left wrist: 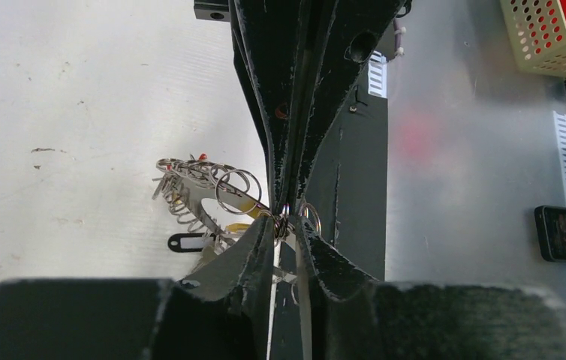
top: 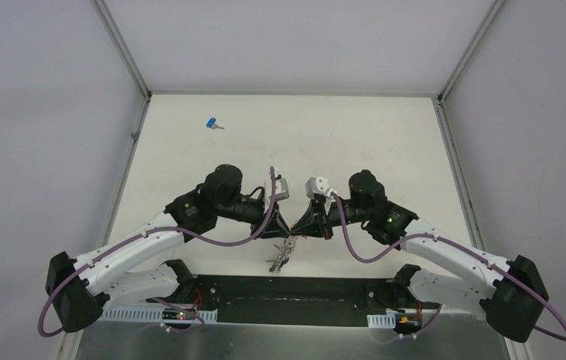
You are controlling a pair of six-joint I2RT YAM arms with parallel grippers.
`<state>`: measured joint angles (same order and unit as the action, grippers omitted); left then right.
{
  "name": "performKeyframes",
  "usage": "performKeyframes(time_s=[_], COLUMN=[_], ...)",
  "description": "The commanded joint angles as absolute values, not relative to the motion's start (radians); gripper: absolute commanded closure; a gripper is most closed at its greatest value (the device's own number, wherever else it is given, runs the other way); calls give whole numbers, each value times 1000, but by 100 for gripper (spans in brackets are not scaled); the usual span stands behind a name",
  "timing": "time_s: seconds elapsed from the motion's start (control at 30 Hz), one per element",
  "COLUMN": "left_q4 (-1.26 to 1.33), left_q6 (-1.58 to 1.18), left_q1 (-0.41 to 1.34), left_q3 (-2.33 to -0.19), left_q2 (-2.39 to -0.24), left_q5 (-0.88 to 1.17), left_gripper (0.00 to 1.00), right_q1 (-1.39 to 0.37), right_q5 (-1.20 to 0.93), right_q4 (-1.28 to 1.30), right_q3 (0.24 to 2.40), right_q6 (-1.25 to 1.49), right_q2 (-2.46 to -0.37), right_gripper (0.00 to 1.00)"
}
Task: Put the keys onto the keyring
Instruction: Adjust the keyring.
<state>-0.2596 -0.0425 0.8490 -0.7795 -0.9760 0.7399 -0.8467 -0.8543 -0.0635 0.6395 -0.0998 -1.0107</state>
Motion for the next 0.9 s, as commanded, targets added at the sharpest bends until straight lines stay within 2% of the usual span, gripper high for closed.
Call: performKeyframes(time_s=[0.0, 0.17, 0.37, 0.47, 0.63, 0.77, 0.87], left_q4=[-186, -193, -206, -206, -203, -177, -136], left_q6=[-31, -16, -11, -34, -69, -83, -100], left_q1=[844, 844, 844, 844, 843, 844, 843], left_q3=[-814, -811, -818, -822, -815, -788, -763], left_q2=[-973, -985, -967, -942, -899, -858, -827], left_q5=[765, 781, 741, 659, 542, 498, 481], left_gripper=[86, 100, 100, 100, 100, 100, 100], right_q1=[-844, -844, -844, -844, -844, -844, -844], right_q5=[-888, -883, -842, -781, -696, -650, -661], right_q4=[-134, -134, -132, -132, -137, -138, -137], right_q3=[656, 661, 669, 664, 640, 612, 604], right_q6=[-115, -116, -103, -92, -81, -64, -47], right_q2=[-983, -983, -976, -950, -879, -839, -849], right_gripper=[100, 100, 100, 72, 49, 46, 51])
